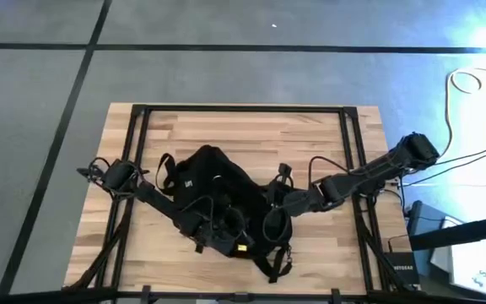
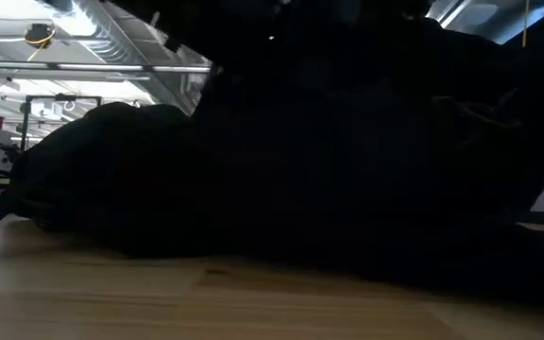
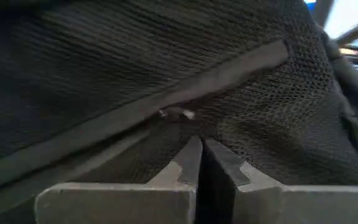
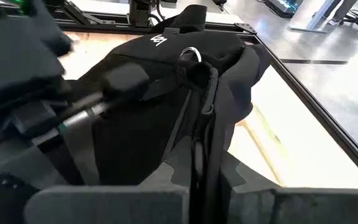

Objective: Unpack backpack
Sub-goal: Close the black backpack

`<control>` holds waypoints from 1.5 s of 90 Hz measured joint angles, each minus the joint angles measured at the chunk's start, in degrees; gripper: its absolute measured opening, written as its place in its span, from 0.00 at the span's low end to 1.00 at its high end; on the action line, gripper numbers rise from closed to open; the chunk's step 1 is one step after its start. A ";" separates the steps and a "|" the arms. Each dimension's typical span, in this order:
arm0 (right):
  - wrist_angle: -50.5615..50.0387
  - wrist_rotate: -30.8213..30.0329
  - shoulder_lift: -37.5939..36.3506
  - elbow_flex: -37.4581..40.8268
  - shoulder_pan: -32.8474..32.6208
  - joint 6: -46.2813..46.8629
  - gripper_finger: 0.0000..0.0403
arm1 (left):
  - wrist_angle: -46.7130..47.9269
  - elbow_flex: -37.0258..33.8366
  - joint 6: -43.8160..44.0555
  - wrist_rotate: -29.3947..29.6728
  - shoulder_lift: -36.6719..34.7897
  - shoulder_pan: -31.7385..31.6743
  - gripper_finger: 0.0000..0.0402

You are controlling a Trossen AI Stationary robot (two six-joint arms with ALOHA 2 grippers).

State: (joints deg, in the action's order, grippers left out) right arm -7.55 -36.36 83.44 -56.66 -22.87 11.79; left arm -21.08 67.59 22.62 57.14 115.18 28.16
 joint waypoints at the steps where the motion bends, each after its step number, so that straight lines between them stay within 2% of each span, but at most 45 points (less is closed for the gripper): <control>1: 0.00 0.00 0.00 0.00 0.00 0.00 0.00 | -0.08 0.00 0.35 -0.61 0.00 -0.14 0.00; 9: -0.04 0.05 0.00 0.00 -0.04 -0.03 0.00 | -0.86 -0.02 1.93 -3.90 0.00 -1.28 0.00; 22: 0.03 0.00 0.02 0.01 0.02 0.17 0.00 | -0.70 -0.02 2.20 -3.71 0.00 -2.22 0.08; 41: -0.03 0.37 0.02 0.00 0.02 0.22 0.00 | -0.65 -0.02 4.02 -3.71 0.00 -1.90 0.25; 57: 0.03 0.40 0.02 0.00 0.02 0.22 0.00 | -0.81 -0.02 1.24 -3.46 0.00 -1.24 0.43; 66: 0.06 0.40 0.02 0.00 0.02 0.24 0.00 | -1.44 -0.02 1.24 -2.00 0.00 -1.18 0.53; 75: 0.05 0.40 0.01 0.00 0.02 0.39 0.00 | -2.15 -0.02 1.17 0.21 -0.52 -0.94 0.58; 89: 0.17 0.49 0.00 0.00 0.02 0.60 0.00 | -2.36 -0.02 -1.40 5.50 -2.73 -0.28 0.59; 103: 0.37 0.69 0.00 0.00 0.02 0.61 0.00 | -2.23 0.00 -1.69 6.30 -3.63 -0.52 0.58; 123: 0.22 0.88 0.01 0.00 0.02 0.95 0.00 | 0.04 -0.02 2.16 1.69 -3.56 -1.40 0.45; 135: 0.20 0.88 0.00 0.00 0.02 1.01 0.00 | -0.04 -0.02 1.92 2.46 -3.56 -0.14 0.38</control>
State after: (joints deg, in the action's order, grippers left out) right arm -7.35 -35.48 83.44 -56.66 -22.85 12.80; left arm -21.12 67.57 24.53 59.59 111.61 28.02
